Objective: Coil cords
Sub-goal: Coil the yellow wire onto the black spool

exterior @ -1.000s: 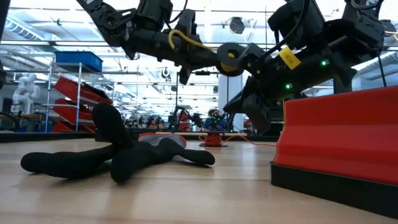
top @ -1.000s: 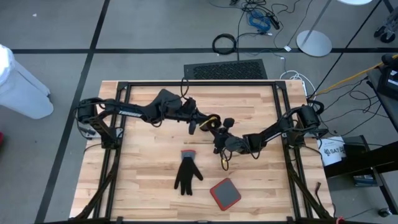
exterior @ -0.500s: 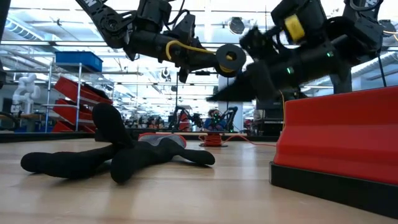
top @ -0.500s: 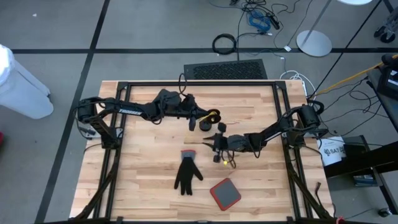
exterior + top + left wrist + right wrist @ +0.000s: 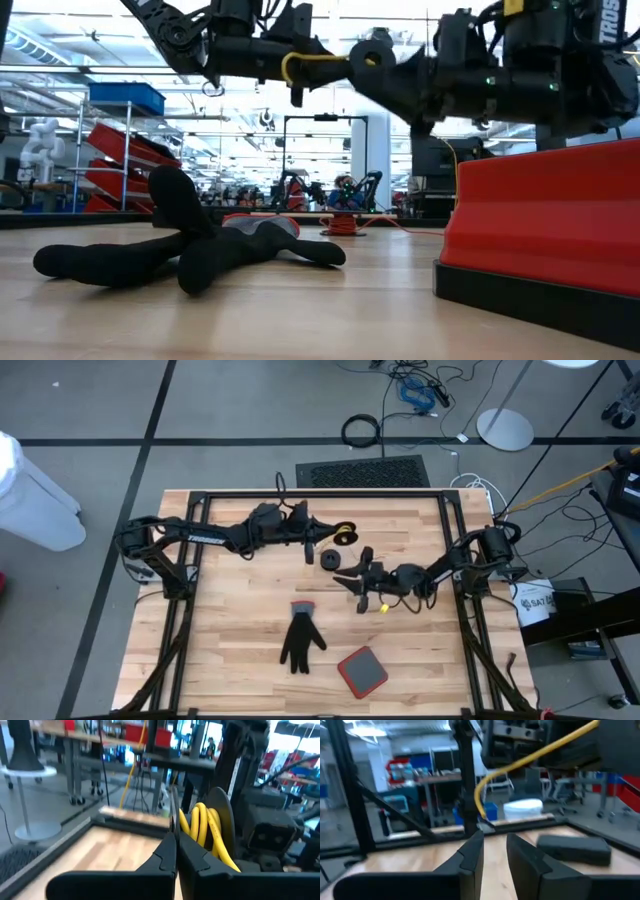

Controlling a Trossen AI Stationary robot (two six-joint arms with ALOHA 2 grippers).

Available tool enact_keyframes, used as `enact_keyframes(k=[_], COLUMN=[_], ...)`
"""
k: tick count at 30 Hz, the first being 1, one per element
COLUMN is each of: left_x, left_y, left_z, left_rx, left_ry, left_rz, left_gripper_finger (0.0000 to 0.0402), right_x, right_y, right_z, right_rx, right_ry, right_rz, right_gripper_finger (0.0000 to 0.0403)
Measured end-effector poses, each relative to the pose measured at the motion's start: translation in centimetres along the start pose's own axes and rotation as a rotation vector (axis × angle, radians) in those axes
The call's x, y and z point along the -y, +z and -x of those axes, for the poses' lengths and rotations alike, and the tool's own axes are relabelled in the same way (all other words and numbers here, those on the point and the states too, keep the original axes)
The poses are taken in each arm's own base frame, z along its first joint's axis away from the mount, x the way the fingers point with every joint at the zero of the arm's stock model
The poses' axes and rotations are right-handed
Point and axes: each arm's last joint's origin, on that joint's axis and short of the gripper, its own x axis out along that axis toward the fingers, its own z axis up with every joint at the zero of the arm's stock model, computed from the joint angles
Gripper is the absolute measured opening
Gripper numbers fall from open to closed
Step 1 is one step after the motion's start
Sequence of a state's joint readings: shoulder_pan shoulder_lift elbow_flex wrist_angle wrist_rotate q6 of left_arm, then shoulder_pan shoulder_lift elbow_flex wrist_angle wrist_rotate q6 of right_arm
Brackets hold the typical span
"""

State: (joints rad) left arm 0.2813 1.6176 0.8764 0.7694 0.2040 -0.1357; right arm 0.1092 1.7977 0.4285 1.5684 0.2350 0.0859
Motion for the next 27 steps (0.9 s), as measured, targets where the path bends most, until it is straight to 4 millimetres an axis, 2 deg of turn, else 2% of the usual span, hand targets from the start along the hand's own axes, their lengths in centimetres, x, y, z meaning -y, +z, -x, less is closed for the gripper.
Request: enact_keyframes(k=[8,13,27], left_x=[0.7,1.3,3.3], left_y=[0.6,0.5,1.0], left_z=[-0.1,-0.2,-0.4], left_rx=[0.065,0.074,0.142], left_ry=[0.016,0.053,0.084], left_rz=[-0.079,-0.13,-0.245], left_gripper_finger=[0.0,0.0,0.0], right_x=[-0.9,-0.9,-0.5], right_y=[1.7,2.2,2.5], right_z=[-3.3,-5.0,-5.6], right_rx=[0.066,0.039,0.043], right_ry=[0.058,0.043,0.048], right_rz=[0.03,0.035,0.019], right_gripper_finger=[0.0073,0.0073,0.0073])
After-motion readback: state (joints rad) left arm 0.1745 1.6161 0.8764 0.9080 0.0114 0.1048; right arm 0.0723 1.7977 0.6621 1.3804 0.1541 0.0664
